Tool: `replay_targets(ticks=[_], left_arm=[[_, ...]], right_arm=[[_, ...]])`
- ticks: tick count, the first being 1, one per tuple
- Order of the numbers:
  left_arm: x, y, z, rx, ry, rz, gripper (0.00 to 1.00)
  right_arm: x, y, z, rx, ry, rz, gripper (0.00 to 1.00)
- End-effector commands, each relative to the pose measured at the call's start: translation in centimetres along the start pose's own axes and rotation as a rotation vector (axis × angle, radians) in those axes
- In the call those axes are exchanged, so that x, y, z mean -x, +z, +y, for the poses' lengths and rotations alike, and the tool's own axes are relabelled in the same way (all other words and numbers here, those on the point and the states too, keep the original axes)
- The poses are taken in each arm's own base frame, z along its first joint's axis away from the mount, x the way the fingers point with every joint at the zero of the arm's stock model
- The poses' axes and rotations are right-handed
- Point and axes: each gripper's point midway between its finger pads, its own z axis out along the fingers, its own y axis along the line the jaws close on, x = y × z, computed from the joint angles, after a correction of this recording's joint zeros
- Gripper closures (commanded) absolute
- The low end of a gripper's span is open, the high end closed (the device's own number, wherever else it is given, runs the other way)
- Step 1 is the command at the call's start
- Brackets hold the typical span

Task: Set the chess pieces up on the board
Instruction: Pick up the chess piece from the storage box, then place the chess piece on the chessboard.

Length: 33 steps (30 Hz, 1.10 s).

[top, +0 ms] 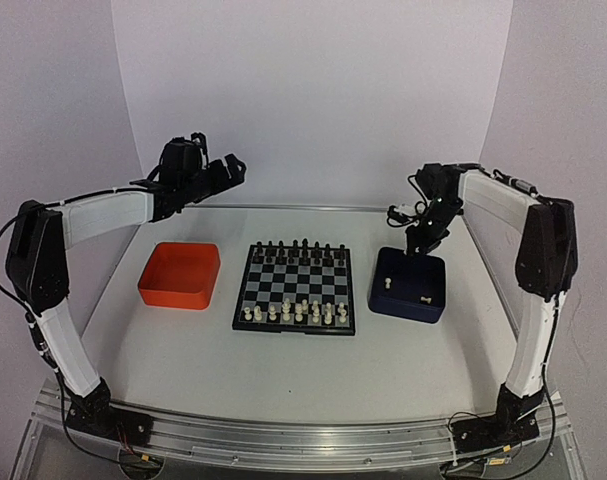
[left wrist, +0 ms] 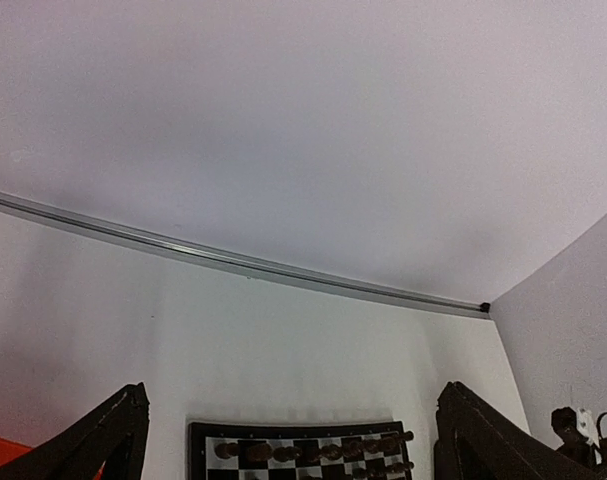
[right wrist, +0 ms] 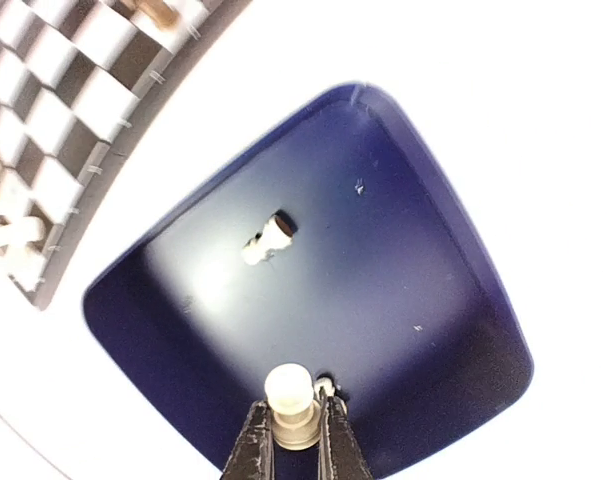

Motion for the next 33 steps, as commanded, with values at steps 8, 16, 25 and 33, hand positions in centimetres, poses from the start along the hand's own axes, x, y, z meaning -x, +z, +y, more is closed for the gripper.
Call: replay_targets(ticks=[8,16,25,33], left_arm=[[-8.9,-2.3,-15.9,-0.644,0.186,0.411,0.02],[-14.0,-5.0,-20.3,-0.786,0.201,0.569,0.17],[-16.7,-6.2,-20.6,-0.77,0.155,0.691,0.34],[-18.1,-6.2,-20.5,-0.757,0.115,0.748,0.45]], right_arm=[[4.4,-6.6,10.7,0.255,-0.178,-0.341,1.0],[6.6,-8.1,16.1,0.408,-0.254,-0.447,1.0],[8.2,-7.4,18.9,0.422,-0.316,-0.498,1.0],[8.8,-6.8,19.5,0.391,-0.345,-0.512,1.0]])
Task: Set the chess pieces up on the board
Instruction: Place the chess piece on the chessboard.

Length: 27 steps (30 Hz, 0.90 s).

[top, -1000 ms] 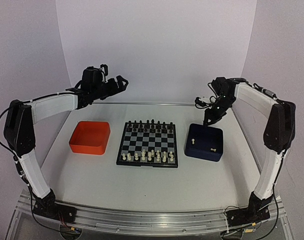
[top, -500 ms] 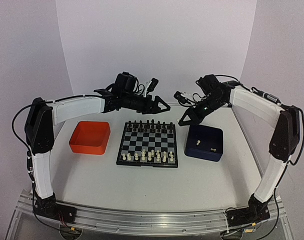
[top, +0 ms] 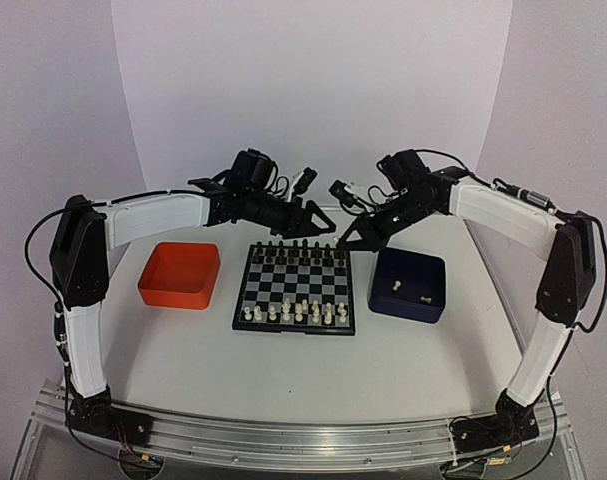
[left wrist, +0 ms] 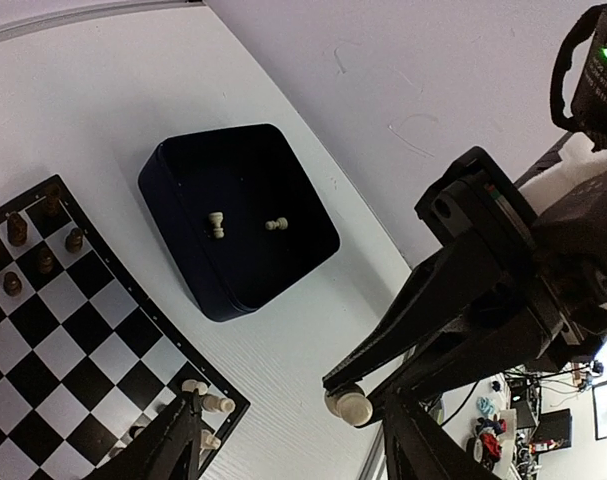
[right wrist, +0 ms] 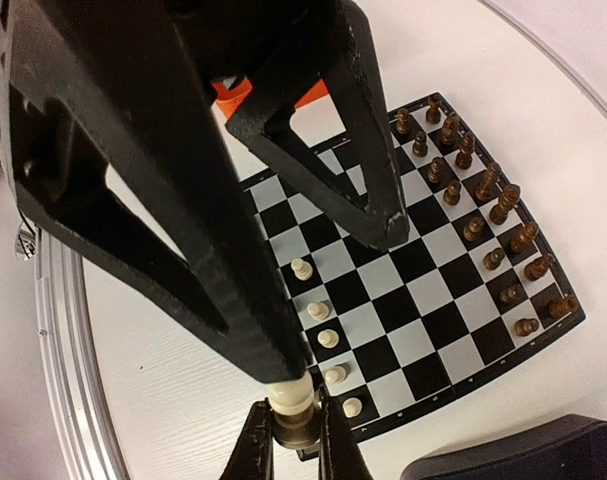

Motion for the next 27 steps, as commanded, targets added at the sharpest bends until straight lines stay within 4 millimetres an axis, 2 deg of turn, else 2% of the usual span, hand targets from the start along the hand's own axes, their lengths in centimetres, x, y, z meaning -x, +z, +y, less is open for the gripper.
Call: replay_targets(ticks=[1,12,14,17,21,22,23,27], left_arm=[[0.5,0.3,-1.4,-0.038,-0.007,0.009,0.48],[0.1,0.8,-1.1,-0.037,-0.021,0.035,0.63],[0.1,0.9,-1.0,-0.038,-0.021,0.04,0.73],[0.2,1.1,-1.1,-0.038,-0.018,0.046,0.99],[0.3,0.7,-1.2,-0.028,-0.004,0.035,1.0],[0.4,0.4,-1.2,-0.017,0.002,0.027,1.0],[0.6,0.1,-1.1,0.005,0.008,0.015,1.0],[0.8,-1.5,-0.1,0.114,0.04,-0.045,1.0]], right_arm=[[1.1,0.3,0.0,-0.015,-0.031,-0.036,1.0],[1.8,1.3,-0.7,-0.062,-0.052,-0.046,1.0],[1.9,1.3,-0.7,-0.062,-0.057,-0.052,1.0],[2.0,1.5,-0.6,-0.063,-0.061,-0.055,1.0],[2.1,1.5,-1.7,-0.123,-0.037,-0.059,0.96],[2.0,1.5,-1.9,-0.136,-0.026,-0.06,0.92],[2.0,1.5,-1.9,-0.137,-0.019,-0.062,0.85],[1.3,1.4,-1.4,-0.123,0.018,-0.061,0.35]])
